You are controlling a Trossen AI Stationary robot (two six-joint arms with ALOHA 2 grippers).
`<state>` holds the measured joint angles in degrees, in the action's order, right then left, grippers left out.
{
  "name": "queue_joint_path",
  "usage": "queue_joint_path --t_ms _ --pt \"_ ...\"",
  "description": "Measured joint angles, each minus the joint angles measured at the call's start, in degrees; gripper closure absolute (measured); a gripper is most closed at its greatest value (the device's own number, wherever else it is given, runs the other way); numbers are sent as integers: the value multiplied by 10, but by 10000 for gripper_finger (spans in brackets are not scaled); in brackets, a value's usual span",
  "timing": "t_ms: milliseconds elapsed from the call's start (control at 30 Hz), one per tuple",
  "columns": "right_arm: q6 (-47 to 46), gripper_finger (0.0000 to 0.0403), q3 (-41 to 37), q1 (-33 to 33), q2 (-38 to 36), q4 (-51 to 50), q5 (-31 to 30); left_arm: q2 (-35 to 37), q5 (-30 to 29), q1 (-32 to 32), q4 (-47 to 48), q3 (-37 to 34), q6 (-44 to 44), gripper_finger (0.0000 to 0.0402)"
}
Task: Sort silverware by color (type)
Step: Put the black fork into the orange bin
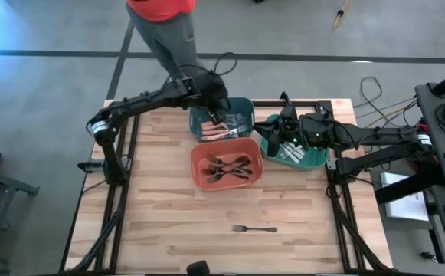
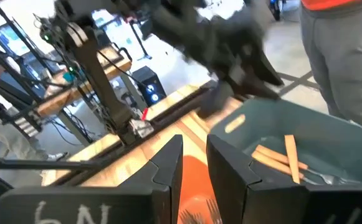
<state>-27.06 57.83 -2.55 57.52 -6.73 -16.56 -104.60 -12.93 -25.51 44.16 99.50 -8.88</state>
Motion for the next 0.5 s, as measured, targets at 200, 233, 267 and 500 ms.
queue_joint_path --t_ms 200,233,267,500 --pt "0 339 0 0 0 -25 0 63 8 16 -23 -42 59 317" --pt "-2 339 0 0 0 -26 1 77 8 22 -31 -59 69 317" --pt "-5 339 0 0 0 -29 1 92 10 29 -40 -77 79 317" --pt "-11 339 0 0 0 -41 17 190 12 83 -105 -193 181 317"
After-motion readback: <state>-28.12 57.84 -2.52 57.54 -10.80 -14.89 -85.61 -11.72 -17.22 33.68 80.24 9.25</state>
